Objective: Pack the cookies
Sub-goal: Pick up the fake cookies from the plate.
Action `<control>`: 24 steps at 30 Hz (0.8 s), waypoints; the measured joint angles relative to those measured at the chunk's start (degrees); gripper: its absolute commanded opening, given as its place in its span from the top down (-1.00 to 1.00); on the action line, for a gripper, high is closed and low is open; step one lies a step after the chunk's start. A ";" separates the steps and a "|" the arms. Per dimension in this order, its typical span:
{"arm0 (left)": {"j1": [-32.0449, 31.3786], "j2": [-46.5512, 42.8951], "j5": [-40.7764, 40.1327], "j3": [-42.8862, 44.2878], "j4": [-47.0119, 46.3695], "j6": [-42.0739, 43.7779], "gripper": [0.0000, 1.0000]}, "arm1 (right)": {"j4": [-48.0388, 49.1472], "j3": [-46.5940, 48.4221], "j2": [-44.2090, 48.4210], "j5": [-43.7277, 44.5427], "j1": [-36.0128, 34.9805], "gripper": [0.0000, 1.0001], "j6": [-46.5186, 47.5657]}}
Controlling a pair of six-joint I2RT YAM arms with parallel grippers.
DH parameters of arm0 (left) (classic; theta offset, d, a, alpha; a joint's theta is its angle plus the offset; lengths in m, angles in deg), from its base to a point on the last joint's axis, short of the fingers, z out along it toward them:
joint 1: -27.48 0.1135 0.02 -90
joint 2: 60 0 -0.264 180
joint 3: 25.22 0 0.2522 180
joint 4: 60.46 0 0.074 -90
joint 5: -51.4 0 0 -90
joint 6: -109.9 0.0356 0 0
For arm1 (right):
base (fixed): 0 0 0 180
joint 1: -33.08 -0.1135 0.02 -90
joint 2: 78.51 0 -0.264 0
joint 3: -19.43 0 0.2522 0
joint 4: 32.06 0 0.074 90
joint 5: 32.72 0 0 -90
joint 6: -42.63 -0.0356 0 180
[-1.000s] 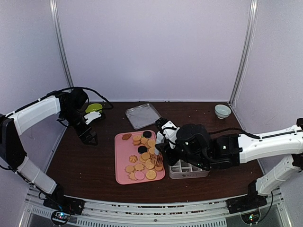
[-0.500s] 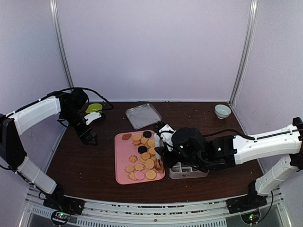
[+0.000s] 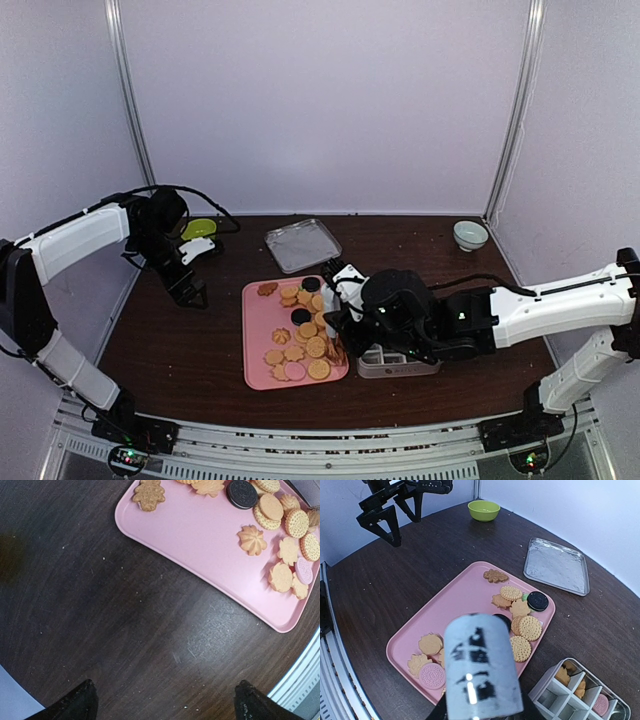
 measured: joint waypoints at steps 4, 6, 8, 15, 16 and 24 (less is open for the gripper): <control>0.00 0.31 0.09 0.00 0.00 0.00 -0.96 | 1.22 0.02 -0.07 0.02 0.00 0.66 0.15; 0.00 0.35 0.11 0.00 0.00 0.00 -0.96 | 1.33 0.02 -0.07 0.04 0.00 0.79 0.28; 0.00 0.42 0.11 0.00 0.00 0.00 -0.96 | 1.33 0.04 -0.07 0.07 0.02 0.92 0.26; 0.00 0.50 0.11 0.00 -0.02 0.00 -0.96 | 1.25 0.83 0.20 -2.21 1.40 1.00 -0.02; 0.00 0.50 0.11 0.00 -0.02 0.00 -0.96 | 1.25 0.87 0.39 -2.60 1.66 1.00 -0.11; 0.00 0.50 0.09 0.00 -0.07 0.02 -0.96 | 0.22 0.85 5.29 -5.27 4.04 1.00 -1.11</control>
